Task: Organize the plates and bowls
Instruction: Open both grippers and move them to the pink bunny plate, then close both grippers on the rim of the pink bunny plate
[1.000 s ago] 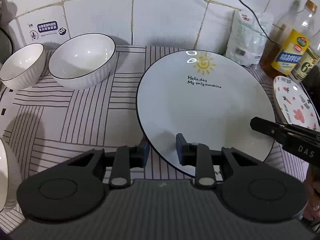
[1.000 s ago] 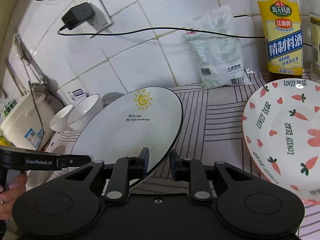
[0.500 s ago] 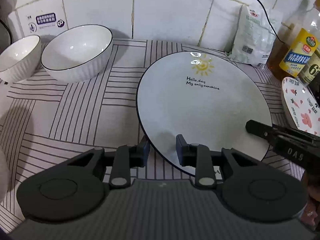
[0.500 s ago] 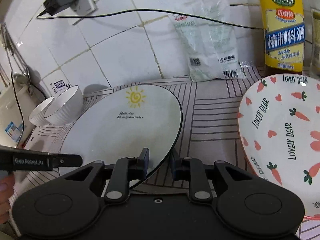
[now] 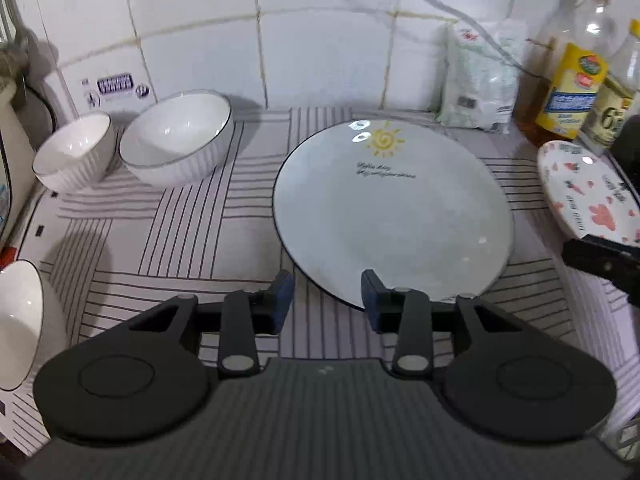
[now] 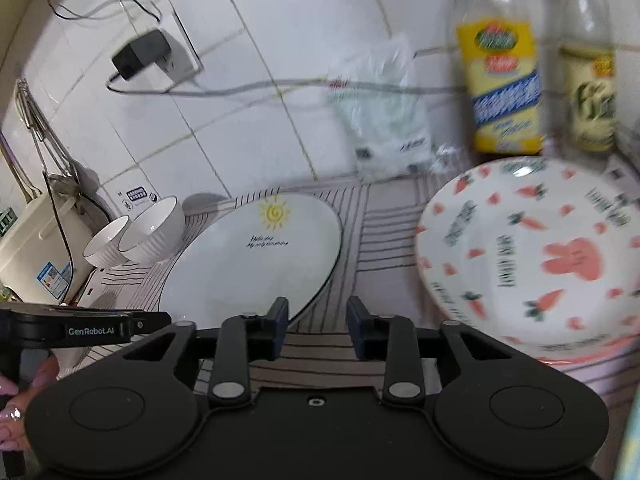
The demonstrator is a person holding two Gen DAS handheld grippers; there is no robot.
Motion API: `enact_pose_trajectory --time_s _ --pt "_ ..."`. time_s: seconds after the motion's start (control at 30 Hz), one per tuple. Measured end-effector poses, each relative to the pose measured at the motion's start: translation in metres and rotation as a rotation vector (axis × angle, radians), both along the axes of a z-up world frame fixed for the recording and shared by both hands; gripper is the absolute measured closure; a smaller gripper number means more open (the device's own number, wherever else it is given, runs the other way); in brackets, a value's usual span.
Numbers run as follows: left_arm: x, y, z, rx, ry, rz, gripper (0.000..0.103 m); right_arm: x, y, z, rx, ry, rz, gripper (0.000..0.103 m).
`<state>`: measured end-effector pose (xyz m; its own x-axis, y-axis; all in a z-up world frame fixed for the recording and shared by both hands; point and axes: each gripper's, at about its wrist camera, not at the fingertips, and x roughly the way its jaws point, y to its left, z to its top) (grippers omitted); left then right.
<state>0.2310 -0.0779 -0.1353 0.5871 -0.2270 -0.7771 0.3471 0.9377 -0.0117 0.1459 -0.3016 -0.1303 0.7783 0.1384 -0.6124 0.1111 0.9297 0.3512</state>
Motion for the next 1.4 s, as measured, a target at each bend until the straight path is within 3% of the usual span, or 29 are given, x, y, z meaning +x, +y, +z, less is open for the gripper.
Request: enact_pose_trajectory --time_s 0.2,0.47,0.7,0.77,0.83,0.9,1.1,1.4 --pt "-0.028 -0.014 0.025 0.000 -0.039 -0.066 0.055 -0.044 -0.010 0.034 -0.113 -0.064 -0.039 0.047" --pt "-0.057 -0.035 0.053 -0.009 -0.053 -0.131 0.044 -0.088 -0.025 0.067 -0.209 -0.110 -0.065 0.046" --pt "-0.079 -0.062 0.070 -0.018 -0.074 -0.190 0.029 -0.113 -0.035 0.081 -0.279 -0.126 -0.105 0.031" --pt "-0.083 -0.071 0.071 -0.025 -0.081 -0.199 0.024 -0.117 -0.040 0.081 -0.281 -0.128 -0.114 0.027" --pt "-0.087 -0.081 0.069 -0.029 -0.086 -0.207 0.021 -0.119 -0.045 0.079 -0.289 -0.128 -0.125 0.016" --pt "-0.088 -0.092 0.064 -0.035 -0.084 -0.212 0.018 -0.120 -0.049 0.074 -0.290 -0.142 -0.143 0.014" --pt "-0.084 -0.117 0.044 -0.063 -0.124 -0.192 0.015 -0.112 -0.069 0.052 -0.263 -0.106 -0.204 0.014" --pt "-0.049 -0.150 0.005 -0.167 -0.001 -0.162 0.017 -0.081 -0.104 0.022 -0.177 0.003 -0.258 0.014"
